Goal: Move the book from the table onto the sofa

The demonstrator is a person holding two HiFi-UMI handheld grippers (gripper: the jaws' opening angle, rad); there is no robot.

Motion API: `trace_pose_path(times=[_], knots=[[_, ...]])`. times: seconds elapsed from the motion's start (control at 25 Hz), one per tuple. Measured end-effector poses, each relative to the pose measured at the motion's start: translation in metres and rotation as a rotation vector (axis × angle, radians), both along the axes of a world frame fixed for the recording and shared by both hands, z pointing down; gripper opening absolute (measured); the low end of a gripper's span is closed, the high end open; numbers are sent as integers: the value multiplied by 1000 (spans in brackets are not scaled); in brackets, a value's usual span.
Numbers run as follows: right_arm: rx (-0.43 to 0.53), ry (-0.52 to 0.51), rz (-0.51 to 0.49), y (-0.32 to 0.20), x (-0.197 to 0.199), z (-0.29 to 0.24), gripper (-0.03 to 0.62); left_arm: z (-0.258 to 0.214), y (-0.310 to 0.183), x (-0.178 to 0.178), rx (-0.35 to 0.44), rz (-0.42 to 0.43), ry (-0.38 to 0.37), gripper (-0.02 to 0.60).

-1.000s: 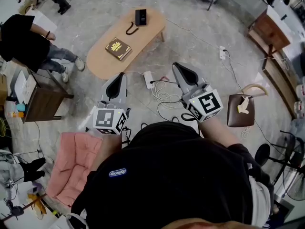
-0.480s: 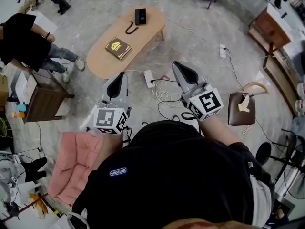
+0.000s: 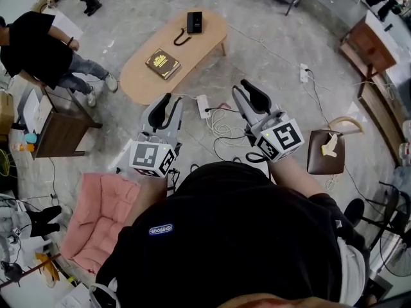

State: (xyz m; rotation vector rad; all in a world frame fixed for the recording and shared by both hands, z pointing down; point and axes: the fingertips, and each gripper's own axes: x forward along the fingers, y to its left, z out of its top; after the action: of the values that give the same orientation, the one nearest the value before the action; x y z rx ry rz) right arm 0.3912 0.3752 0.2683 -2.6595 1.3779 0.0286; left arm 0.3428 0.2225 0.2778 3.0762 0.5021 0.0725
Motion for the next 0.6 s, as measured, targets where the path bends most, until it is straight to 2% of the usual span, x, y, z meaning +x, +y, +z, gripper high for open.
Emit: trace_pose_path(times=[0.36,0.6], knots=[[-29,19,-44,8,8,3,160,5,21,9,7,-12,-9,180],[-32,34,-70,24,21,6,161,11,39,21,9,-43,-8,186]])
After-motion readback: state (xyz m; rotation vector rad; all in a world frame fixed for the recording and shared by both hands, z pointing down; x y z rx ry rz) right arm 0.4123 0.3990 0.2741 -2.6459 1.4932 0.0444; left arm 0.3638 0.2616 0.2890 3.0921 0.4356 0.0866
